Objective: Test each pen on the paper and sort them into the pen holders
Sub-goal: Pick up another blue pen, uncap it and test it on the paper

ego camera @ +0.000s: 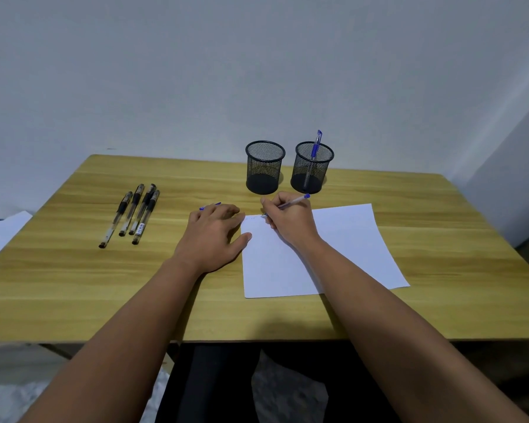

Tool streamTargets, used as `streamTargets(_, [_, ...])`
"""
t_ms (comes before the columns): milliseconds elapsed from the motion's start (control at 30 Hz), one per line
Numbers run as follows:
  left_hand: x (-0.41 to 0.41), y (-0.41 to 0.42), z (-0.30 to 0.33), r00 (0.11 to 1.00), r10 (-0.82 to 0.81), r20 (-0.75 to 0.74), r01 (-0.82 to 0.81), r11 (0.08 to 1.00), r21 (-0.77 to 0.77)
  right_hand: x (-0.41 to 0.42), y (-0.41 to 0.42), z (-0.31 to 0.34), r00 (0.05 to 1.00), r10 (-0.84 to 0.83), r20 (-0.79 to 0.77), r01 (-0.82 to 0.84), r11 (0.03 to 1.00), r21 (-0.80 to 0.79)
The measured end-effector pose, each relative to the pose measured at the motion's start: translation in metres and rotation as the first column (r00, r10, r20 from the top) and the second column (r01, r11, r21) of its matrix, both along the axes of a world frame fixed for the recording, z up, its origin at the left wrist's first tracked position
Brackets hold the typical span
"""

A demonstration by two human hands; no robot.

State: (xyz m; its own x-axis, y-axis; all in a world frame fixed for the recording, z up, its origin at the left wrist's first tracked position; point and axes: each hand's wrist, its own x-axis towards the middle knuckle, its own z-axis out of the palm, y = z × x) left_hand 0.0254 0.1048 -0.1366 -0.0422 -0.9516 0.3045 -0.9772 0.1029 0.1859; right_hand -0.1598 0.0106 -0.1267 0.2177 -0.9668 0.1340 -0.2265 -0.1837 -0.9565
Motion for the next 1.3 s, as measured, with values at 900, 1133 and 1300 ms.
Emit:
streamTargets(900, [-0.0008, 0.0016, -0.0001, 1.0, 0.014, 0.009, -0.014, 1.0, -0.003, -0.0027, 0.0068, 0.0058, 0.994, -0.108, 0.035, 0.107, 0.994, 0.029])
streamTargets(1133, [-0.0011, 0.0016, 0.001, 1.0, 0.012, 0.011, -0.012, 1.0, 0.014, -0.0014, 0.0035, 0.002, 0.995, -0.099, -0.01, 0.099, 0.995, 0.006])
streamTargets(1300, [-0.0008, 0.0016, 0.0009, 1.0, 0.01, 0.009, -0.01, 1.0, 0.012, -0.0002, 0.0016, 0.0004, 0.994, -0.103, -0.045, 0.102, 0.995, -0.022])
